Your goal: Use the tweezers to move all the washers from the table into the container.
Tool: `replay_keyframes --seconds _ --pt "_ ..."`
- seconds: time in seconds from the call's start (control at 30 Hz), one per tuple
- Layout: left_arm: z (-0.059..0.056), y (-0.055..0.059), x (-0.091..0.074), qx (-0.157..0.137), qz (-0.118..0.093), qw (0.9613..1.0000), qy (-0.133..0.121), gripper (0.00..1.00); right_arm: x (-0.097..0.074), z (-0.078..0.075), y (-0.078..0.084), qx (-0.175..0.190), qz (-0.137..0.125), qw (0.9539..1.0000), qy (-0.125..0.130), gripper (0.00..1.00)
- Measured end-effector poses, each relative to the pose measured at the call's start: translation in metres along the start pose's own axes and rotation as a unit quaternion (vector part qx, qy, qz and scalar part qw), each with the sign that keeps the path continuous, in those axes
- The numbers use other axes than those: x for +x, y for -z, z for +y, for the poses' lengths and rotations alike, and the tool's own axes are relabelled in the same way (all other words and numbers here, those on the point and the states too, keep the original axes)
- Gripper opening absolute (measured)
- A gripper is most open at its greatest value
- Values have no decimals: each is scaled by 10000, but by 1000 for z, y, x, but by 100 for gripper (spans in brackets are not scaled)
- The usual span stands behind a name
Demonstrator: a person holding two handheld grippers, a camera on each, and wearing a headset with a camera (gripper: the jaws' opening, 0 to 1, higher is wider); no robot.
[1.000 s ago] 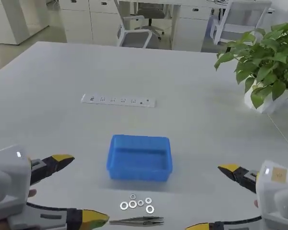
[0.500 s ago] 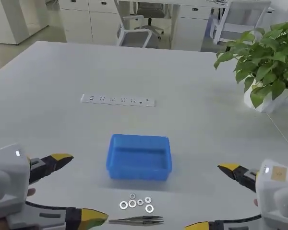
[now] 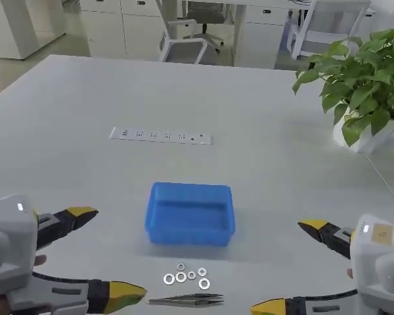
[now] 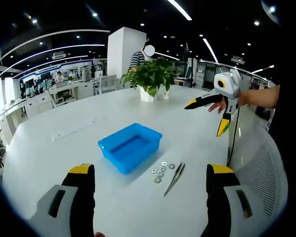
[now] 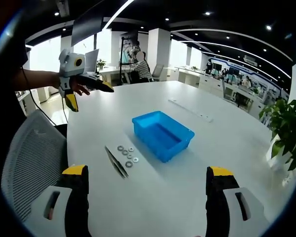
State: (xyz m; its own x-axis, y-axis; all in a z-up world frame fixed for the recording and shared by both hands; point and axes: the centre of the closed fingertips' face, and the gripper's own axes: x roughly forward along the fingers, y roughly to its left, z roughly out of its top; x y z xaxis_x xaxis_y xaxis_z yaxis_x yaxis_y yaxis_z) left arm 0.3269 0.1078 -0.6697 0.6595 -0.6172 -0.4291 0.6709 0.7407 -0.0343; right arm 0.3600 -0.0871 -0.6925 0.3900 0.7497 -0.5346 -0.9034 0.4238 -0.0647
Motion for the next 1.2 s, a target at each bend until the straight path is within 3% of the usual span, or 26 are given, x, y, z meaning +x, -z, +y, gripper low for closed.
replay_keyframes --seconds 0.9,1.2 --pt "2 -5 -1 34 -65 10000 -37 100 -2 -1 -5 -29 -52 10000 14 100" --pt "2 -3 -1 152 41 9999 62 100 0 2 -8 -170 -21 9998 -82 100"
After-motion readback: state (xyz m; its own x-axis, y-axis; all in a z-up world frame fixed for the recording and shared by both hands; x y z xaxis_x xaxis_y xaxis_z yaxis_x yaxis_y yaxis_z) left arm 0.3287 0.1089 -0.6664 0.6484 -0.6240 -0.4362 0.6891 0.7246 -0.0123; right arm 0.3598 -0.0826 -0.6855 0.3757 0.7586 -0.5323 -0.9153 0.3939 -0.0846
